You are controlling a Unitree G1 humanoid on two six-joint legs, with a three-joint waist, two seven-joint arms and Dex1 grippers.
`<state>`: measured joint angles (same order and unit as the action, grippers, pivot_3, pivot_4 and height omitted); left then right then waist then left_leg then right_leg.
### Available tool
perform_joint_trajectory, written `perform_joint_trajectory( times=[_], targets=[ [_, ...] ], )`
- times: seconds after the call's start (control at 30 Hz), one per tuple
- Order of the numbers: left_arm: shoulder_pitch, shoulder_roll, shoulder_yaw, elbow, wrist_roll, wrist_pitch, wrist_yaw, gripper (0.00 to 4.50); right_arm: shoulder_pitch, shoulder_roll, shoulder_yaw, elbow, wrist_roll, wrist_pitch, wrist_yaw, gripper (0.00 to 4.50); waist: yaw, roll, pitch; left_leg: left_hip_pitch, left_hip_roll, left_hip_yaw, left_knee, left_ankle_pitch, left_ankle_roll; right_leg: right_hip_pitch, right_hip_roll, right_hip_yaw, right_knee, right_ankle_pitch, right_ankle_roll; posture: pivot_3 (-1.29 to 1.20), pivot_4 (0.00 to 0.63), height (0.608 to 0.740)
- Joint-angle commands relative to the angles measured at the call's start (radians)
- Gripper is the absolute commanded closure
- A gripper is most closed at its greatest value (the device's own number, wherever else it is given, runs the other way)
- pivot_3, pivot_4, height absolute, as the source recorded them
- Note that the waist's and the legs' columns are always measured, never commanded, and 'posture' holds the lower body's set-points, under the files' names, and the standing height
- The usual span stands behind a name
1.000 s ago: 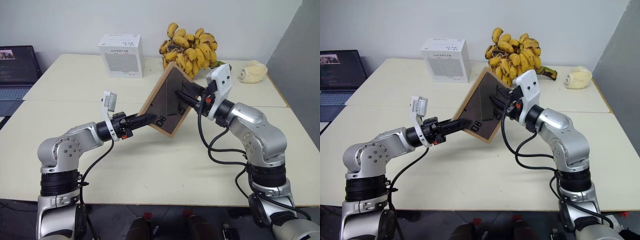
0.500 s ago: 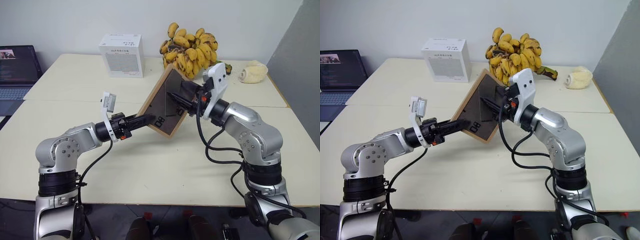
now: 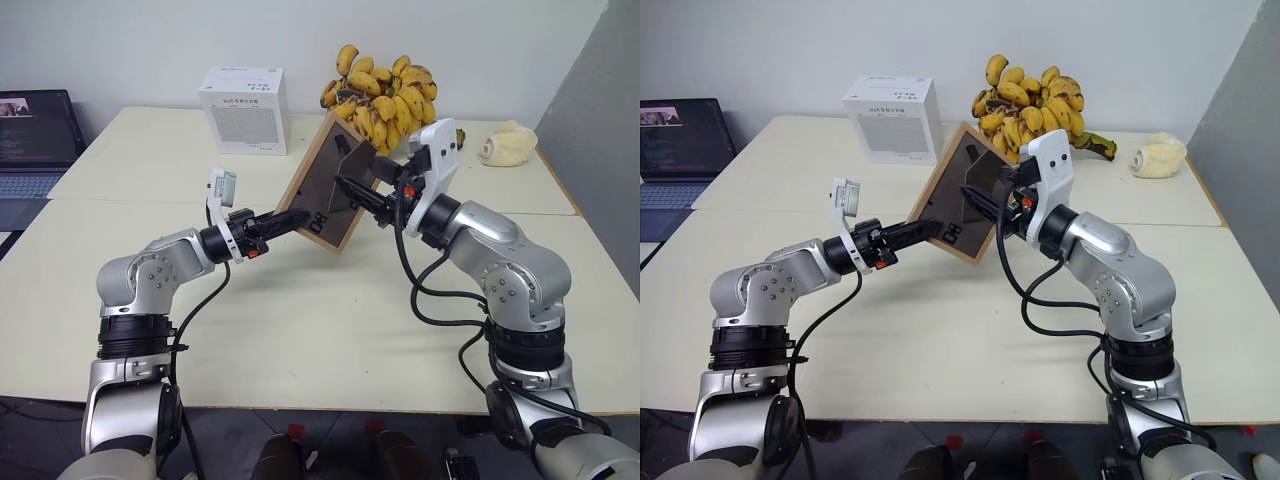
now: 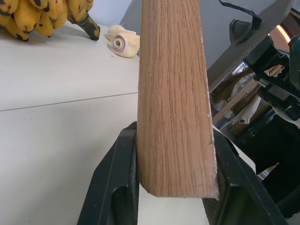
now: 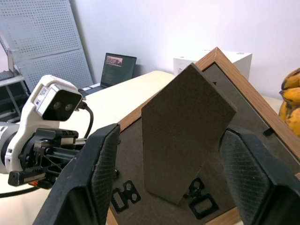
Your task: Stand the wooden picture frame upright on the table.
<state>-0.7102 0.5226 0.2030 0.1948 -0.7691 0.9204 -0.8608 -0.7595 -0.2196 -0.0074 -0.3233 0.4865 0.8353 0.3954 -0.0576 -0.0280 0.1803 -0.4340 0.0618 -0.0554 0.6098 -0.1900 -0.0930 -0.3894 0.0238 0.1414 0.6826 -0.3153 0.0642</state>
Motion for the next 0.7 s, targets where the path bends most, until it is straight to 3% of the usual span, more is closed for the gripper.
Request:
perform_joint_trajectory(
  times=[0.03, 0.1, 0.3, 0.5, 0.7],
  targets=[
    [-0.033, 0.001, 0.019, -0.028, -0.019, -0.014, -0.017, 3.21, 0.000, -0.016, -0.001, -0.029, -0.005, -0.034, 0.004, 1.22, 0.000, 0.000, 0.000, 0.000, 0.000, 0.000, 0.000, 0.000, 0.000, 0.000, 0.000, 0.000, 0.000, 0.000, 0.000, 0.00, 0.150, 0.740],
    [-0.033, -0.004, 0.023, -0.038, -0.030, -0.005, -0.011, 3.21, 0.001, -0.028, 0.008, -0.016, -0.020, -0.049, 0.008, 1.22, 0.000, 0.000, 0.000, 0.000, 0.000, 0.000, 0.000, 0.000, 0.000, 0.000, 0.000, 0.000, 0.000, 0.000, 0.000, 0.00, 0.150, 0.740],
    [-0.026, -0.011, 0.036, -0.070, -0.053, 0.016, 0.005, 3.21, -0.006, -0.063, 0.020, 0.026, -0.066, -0.083, 0.007, 0.11, 0.000, 0.000, 0.000, 0.000, 0.000, 0.000, 0.000, 0.000, 0.000, 0.000, 0.000, 0.000, 0.000, 0.000, 0.000, 0.00, 0.150, 0.740],
    [-0.025, -0.001, 0.061, -0.046, -0.060, 0.054, 0.048, 3.21, 0.040, -0.204, 0.075, 0.055, -0.198, -0.217, 0.069, 0.11, 0.000, 0.000, 0.000, 0.000, 0.000, 0.000, 0.000, 0.000, 0.000, 0.000, 0.000, 0.000, 0.000, 0.000, 0.000, 0.00, 0.150, 0.740],
    [-0.016, 0.054, 0.078, -0.002, -0.057, 0.157, 0.090, 3.21, 0.135, -0.394, 0.119, 0.153, -0.433, -0.603, 0.120, 0.11, 0.000, 0.000, 0.000, 0.000, -0.001, 0.000, 0.001, 0.000, 0.000, 0.000, 0.000, 0.000, 0.000, 0.000, 0.000, 0.00, 0.150, 0.740]
  ],
)
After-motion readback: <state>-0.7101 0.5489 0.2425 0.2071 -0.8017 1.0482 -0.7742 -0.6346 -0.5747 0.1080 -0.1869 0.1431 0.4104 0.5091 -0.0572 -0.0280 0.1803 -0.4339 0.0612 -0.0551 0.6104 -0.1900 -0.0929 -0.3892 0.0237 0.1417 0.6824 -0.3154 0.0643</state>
